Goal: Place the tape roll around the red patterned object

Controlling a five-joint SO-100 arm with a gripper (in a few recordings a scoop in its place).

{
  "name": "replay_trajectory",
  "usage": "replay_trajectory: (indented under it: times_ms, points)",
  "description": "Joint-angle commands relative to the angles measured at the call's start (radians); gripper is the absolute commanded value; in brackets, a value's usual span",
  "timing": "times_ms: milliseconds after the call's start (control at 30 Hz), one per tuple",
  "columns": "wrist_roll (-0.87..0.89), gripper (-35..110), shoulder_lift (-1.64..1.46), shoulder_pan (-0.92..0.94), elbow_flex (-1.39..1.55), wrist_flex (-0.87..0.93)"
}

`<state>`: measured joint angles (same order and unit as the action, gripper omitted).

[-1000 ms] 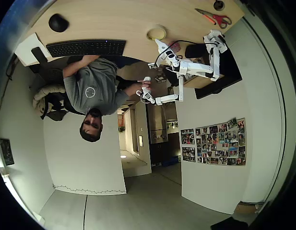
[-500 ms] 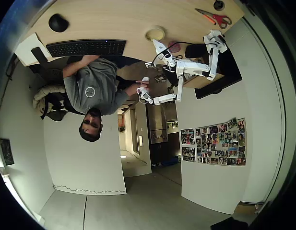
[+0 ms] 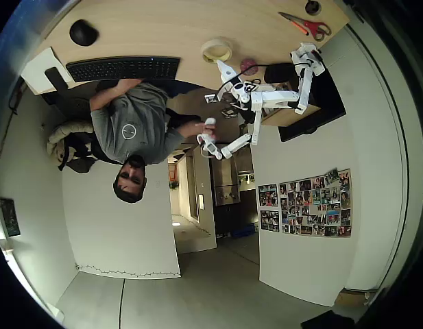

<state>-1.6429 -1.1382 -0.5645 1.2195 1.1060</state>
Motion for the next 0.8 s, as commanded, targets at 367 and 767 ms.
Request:
replay_trajectory:
  times_ms: [367, 767]
  points:
    - [0.014, 0, -0.118, -0.106, -0.571, 0.566]
    - [0.322, 0, -0.29, -0.405, -0.344, 0.522]
